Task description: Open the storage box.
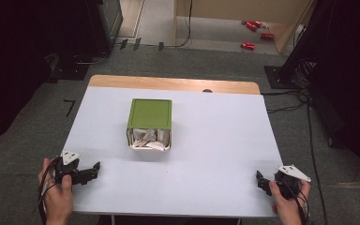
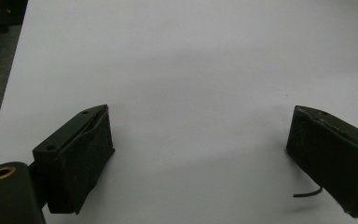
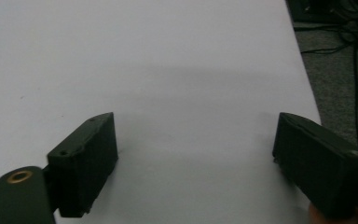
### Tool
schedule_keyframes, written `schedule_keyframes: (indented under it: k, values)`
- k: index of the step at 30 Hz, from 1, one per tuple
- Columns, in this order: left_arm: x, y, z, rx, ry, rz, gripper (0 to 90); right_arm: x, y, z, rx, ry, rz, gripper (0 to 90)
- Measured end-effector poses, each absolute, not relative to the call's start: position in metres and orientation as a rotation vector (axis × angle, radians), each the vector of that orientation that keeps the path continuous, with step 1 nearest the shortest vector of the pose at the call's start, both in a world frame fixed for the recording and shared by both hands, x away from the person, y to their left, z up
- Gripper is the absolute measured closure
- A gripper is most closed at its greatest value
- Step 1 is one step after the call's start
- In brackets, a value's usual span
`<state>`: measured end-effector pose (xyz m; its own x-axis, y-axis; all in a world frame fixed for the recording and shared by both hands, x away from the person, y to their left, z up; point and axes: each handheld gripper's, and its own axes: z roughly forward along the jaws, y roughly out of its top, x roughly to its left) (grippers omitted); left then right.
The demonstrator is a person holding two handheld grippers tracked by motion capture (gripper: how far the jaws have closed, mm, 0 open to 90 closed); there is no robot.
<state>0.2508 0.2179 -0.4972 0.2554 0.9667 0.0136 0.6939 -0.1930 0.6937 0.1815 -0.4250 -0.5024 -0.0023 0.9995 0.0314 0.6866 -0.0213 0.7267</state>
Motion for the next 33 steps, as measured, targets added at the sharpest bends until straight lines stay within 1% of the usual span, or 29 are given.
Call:
schedule_keyframes:
  k: [7, 12, 24, 33]
  values:
    - [0.251, 0.218, -0.497, 1.960, 1.503, 0.621, 7.4, 0.181, -0.425, -0.501, 1.755, 1.747, 0.778, 13.7]
    - [0.251, 0.218, -0.497, 1.958, 1.503, 0.620, 7.4, 0.183, -0.427, -0.493, 1.779, 1.723, 0.831, 14.3]
    - [0.251, 0.218, -0.498, 1.956, 1.503, 0.620, 7.4, 0.187, -0.406, -0.457, 1.705, 1.739, 0.904, 15.0]
    - [0.251, 0.218, -0.498, 1.956, 1.503, 0.621, 7.4, 0.196, -0.385, -0.445, 1.669, 1.762, 0.936, 15.1]
